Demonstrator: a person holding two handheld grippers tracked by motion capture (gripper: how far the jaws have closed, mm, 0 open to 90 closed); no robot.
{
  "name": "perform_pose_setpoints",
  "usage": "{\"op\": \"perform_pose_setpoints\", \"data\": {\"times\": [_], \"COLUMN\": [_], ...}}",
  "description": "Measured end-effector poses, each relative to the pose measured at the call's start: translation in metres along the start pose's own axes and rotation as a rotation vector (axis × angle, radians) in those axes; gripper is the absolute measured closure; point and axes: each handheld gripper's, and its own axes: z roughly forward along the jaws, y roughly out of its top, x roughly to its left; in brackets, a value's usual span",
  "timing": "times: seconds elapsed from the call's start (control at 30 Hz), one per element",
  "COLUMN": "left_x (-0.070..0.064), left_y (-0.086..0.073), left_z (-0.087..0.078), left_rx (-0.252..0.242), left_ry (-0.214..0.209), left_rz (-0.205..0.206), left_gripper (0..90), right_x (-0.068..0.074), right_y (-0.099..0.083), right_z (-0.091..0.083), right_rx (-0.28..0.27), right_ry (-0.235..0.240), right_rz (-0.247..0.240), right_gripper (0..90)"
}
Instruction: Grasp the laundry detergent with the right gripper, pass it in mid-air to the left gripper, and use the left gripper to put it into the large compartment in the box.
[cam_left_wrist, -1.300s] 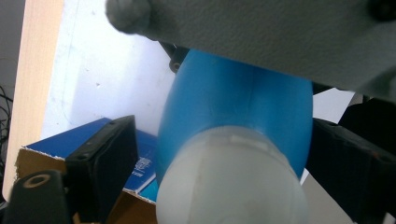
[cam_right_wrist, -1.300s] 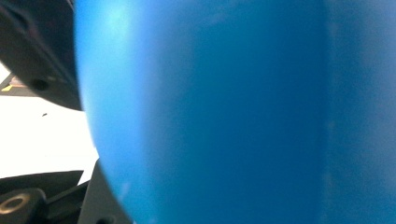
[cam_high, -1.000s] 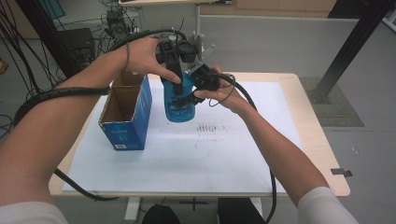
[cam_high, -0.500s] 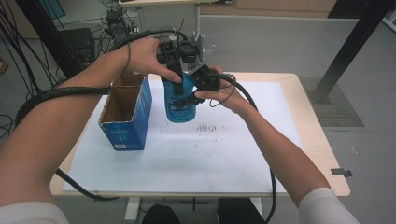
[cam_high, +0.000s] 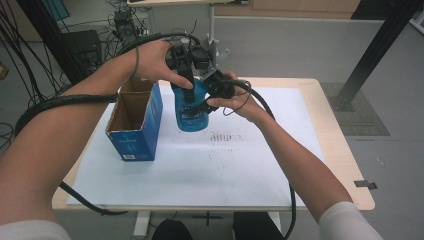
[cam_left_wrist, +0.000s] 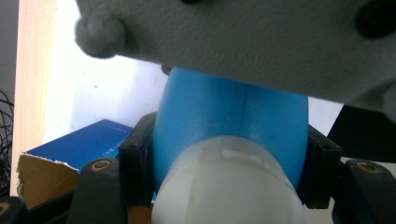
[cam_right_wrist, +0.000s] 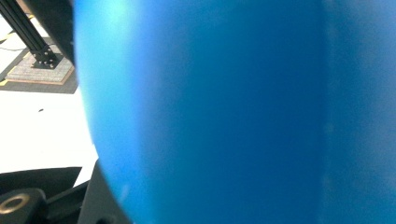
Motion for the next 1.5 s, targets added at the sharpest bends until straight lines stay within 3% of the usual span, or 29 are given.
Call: {"op": "perform_pose_setpoints", "data": {"times": [0.4, 0.47, 0.9, 1.07, 1.13, 1.2, 1.37, 1.5], "left_x": [-0.0002, -0.0002, 0.0000, -0.0002, -0.0006, -0.0006, -0.0009, -0.0016], "left_y": [-0.0006, -0.0009, 0.0019, 0.0023, 0.0022, 0.0020, 0.0023, 0.0023], "left_z": [0.0017, 0.0014, 0.0033, 0.0028, 0.0031, 0.0034, 0.0039, 0.0030], "left_rx": [0.006, 0.003, 0.015, 0.014, 0.011, 0.011, 0.014, 0.009], "left_ry": [0.004, 0.005, 0.009, 0.013, 0.014, 0.010, 0.013, 0.017], "left_rz": [0.003, 0.007, 0.024, 0.029, 0.029, 0.026, 0.023, 0.026], "left_gripper": [36.6, 36.6, 36.7, 36.7, 36.7, 36.8, 36.8, 36.8], "right_x": [0.0005, -0.0010, 0.0005, -0.0010, 0.0007, -0.0007, 0.0011, -0.0004], "right_y": [-0.0003, -0.0002, -0.0032, -0.0036, -0.0031, -0.0039, -0.0036, -0.0039], "right_z": [0.0018, 0.0027, 0.0027, 0.0019, 0.0015, 0.0017, 0.0019, 0.0012], "right_rx": [0.006, -0.004, -0.003, -0.011, -0.003, -0.009, 0.001, -0.007], "right_ry": [-0.004, -0.006, -0.013, -0.013, -0.014, -0.012, -0.017, -0.014], "right_rz": [0.007, -0.014, 0.011, -0.005, 0.014, -0.006, 0.012, -0.008], "right_gripper": [43.2, 43.2, 43.2, 43.2, 43.2, 43.2, 43.2, 43.1]}}
